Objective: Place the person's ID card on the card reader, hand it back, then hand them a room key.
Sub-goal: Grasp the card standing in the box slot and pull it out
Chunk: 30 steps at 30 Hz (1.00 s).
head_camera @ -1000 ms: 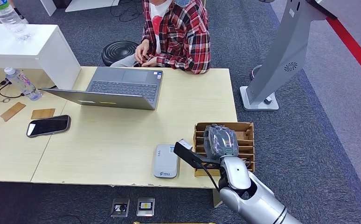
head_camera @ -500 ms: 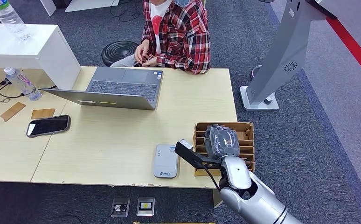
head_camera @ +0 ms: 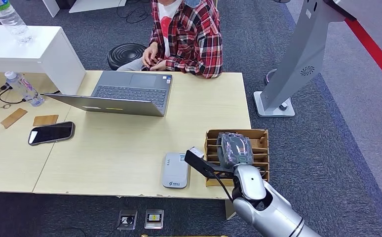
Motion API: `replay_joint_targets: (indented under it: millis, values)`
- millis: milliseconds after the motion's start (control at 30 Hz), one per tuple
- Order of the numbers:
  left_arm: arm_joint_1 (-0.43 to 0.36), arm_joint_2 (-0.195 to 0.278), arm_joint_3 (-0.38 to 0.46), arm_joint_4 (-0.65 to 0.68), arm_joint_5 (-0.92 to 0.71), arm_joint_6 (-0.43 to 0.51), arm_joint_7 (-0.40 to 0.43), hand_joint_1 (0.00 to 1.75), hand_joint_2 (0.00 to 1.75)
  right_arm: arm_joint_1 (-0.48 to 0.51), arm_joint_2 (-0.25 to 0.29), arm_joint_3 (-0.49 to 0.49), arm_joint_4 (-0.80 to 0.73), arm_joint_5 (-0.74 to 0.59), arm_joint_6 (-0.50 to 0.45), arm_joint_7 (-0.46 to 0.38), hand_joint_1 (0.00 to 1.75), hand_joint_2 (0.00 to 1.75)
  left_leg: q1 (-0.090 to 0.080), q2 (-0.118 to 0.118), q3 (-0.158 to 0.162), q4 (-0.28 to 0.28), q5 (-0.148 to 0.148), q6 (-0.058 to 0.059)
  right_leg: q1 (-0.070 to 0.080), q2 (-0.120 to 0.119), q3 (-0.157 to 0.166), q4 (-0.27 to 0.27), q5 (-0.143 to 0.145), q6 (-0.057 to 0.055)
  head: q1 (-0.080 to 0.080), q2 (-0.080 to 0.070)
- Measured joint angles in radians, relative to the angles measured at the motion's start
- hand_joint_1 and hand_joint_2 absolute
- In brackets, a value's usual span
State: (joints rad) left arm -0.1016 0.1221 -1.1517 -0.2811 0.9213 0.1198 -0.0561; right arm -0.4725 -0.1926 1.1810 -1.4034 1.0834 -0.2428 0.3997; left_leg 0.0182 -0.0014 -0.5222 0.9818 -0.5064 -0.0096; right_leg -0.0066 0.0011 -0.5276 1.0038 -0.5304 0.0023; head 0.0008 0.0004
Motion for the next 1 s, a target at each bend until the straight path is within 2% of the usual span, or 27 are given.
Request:
replay_joint_targets:
  millis: [333, 667, 867, 1000]
  values:
    - [0.000, 0.000, 0.000, 0.000, 0.010, 0.000, 0.000, 0.00, 0.00, -0.016, -0.006, -0.001, -0.021, 0.036, 0.005, 0.008, 1.75, 1.75, 0.000, 0.000, 0.000, 0.000, 0.000, 0.000, 0.000, 0.000, 0.000, 0.000, 0.000, 0.000, 0.000, 0.000]
    - [0.000, 0.000, 0.000, 0.000, 0.028, 0.000, -0.009, 0.00, 0.00, -0.121, -0.063, -0.035, -0.221, 0.147, 0.021, 0.058, 1.75, 1.75, 0.000, 0.000, 0.000, 0.000, 0.000, 0.000, 0.000, 0.000, 0.000, 0.000, 0.000, 0.000, 0.000, 0.000]
    - [0.000, 0.000, 0.000, 0.000, 0.030, -0.001, -0.013, 0.00, 0.00, -0.167, -0.081, -0.056, -0.279, 0.107, 0.015, 0.064, 1.75, 1.75, 0.000, 0.000, 0.000, 0.000, 0.000, 0.000, 0.000, 0.000, 0.000, 0.000, 0.000, 0.000, 0.000, 0.000]
    - [0.000, 0.000, -0.001, 0.000, 0.029, -0.002, -0.016, 0.00, 0.00, -0.192, -0.083, -0.059, -0.273, 0.031, -0.007, 0.052, 1.75, 1.75, 0.000, 0.000, 0.000, 0.000, 0.000, 0.000, 0.000, 0.000, 0.000, 0.000, 0.000, 0.000, 0.000, 0.000]
